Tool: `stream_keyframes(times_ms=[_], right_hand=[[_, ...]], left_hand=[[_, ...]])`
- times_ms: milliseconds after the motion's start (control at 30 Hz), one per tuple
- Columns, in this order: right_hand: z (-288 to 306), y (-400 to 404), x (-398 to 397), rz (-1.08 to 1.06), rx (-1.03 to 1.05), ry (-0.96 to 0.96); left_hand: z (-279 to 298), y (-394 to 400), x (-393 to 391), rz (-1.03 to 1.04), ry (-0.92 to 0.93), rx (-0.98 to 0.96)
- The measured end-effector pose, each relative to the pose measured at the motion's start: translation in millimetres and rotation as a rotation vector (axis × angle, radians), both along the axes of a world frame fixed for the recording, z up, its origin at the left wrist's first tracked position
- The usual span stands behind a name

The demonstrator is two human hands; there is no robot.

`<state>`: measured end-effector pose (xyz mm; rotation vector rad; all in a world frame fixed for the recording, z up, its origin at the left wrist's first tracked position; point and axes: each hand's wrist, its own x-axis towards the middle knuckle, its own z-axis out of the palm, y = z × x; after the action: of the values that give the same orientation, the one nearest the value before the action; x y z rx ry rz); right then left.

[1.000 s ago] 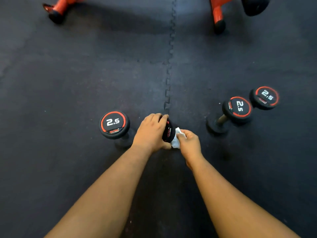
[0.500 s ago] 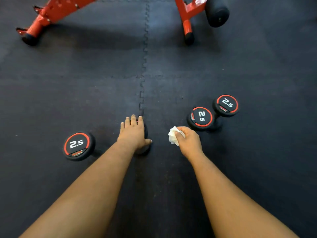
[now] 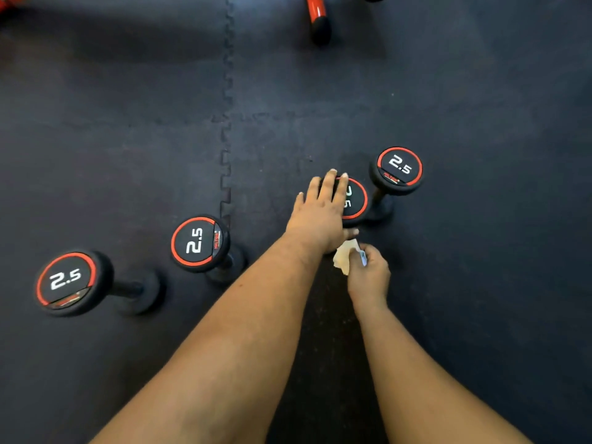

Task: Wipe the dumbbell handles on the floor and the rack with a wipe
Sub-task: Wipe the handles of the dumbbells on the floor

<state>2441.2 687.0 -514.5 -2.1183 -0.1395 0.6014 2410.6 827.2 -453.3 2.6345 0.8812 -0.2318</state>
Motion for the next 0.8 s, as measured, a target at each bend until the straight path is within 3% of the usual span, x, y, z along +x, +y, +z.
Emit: stream_keyframes(times_ms=[167,367,500,600,800], right_hand=[[-1,-2,0,0.008,0.056,-0.038],[-5,-13,-19,0.026,0.124,-0.091],[-5,-10,-44,0.228,0.091,-0.268],[-9,-4,-71,0.402,0.088,-0.415],[-23,2,-132,0.785,0.193,-0.516]], left_hand=[[17,-4,-9,0.010,0.039,0.026],[1,-26,-82,0.192,-0.086,0.006],[-31,-49,-150,0.224,-0.157,0.018],[-53,-67,-192,0.348,-0.197,-0.089],[-75,-74,-278,0.571,-0.221,-0.237]])
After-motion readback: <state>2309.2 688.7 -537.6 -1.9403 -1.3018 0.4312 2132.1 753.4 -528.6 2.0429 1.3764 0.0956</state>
